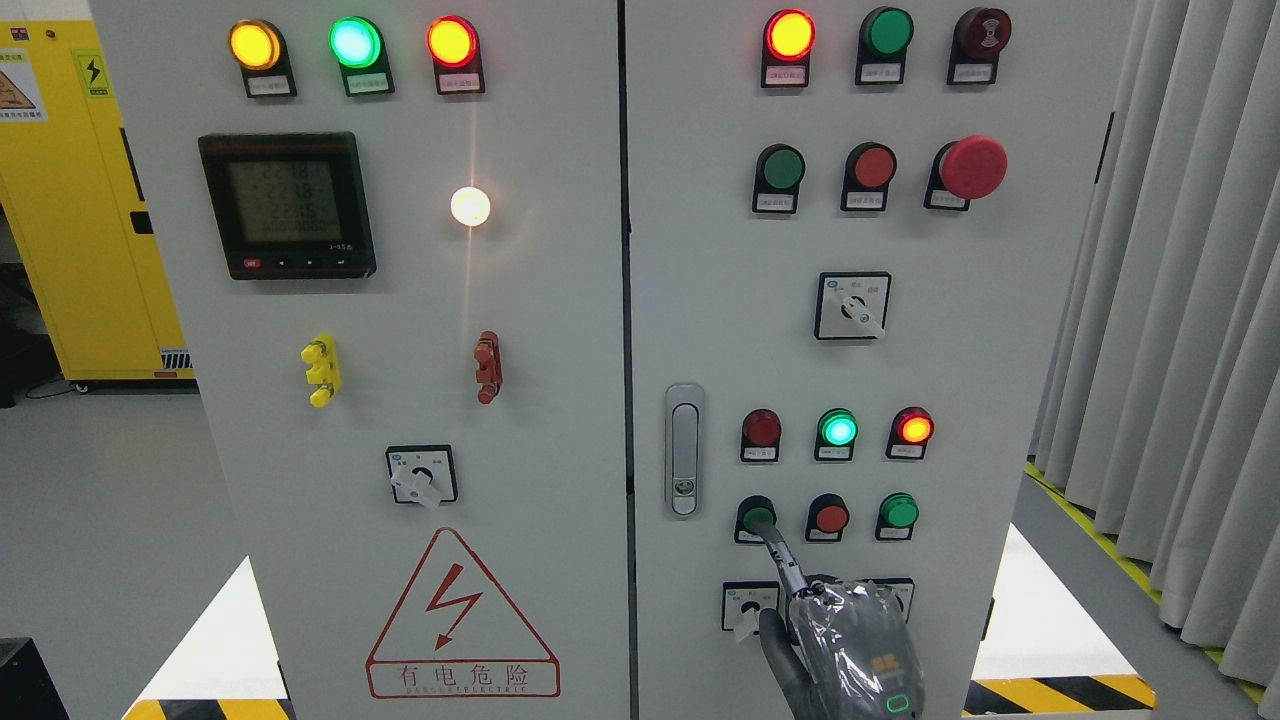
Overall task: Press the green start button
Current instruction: 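Press the green push button with the right hand's fingertip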
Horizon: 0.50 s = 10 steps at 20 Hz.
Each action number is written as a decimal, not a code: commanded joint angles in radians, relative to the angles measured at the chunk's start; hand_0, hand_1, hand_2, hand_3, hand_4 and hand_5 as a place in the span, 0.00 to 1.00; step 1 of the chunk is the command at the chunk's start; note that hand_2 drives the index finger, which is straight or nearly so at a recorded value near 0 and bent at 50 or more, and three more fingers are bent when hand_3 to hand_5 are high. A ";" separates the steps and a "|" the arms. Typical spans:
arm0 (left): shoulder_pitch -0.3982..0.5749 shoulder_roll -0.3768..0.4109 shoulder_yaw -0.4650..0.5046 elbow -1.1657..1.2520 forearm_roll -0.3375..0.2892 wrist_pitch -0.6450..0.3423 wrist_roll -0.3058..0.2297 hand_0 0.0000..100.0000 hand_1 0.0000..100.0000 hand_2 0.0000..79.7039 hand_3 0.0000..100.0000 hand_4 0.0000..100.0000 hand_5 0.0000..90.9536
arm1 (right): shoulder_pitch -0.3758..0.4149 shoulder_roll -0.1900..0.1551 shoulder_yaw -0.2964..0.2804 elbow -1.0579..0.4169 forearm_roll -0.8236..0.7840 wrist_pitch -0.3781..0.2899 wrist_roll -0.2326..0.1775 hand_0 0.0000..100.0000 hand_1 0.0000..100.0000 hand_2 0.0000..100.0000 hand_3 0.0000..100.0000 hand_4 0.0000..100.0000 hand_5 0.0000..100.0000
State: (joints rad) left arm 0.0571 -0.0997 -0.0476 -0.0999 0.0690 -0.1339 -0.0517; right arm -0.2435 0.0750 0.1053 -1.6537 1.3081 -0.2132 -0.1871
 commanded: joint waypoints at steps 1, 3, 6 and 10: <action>0.000 0.000 0.000 0.000 0.000 0.000 0.000 0.12 0.56 0.00 0.00 0.00 0.00 | -0.013 0.000 0.005 0.051 -0.006 0.003 0.003 0.77 0.98 0.00 0.91 0.94 1.00; 0.000 0.000 0.000 -0.001 0.000 0.000 0.000 0.12 0.56 0.00 0.00 0.00 0.00 | -0.013 0.000 0.004 0.060 -0.007 0.005 0.003 0.78 0.98 0.00 0.92 0.94 1.00; 0.000 0.000 0.000 0.000 0.000 0.000 0.000 0.12 0.56 0.00 0.00 0.00 0.00 | -0.014 0.000 -0.003 0.061 -0.010 0.005 0.003 0.79 0.98 0.00 0.92 0.94 1.00; 0.000 0.000 0.000 0.000 0.000 0.000 0.000 0.12 0.56 0.00 0.00 0.00 0.00 | -0.014 0.000 -0.006 0.057 -0.015 0.003 0.001 0.80 0.98 0.00 0.92 0.94 1.00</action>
State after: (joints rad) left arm 0.0570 -0.0997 -0.0476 -0.0999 0.0691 -0.1339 -0.0516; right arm -0.2547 0.0752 0.1060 -1.6219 1.2997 -0.2111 -0.1892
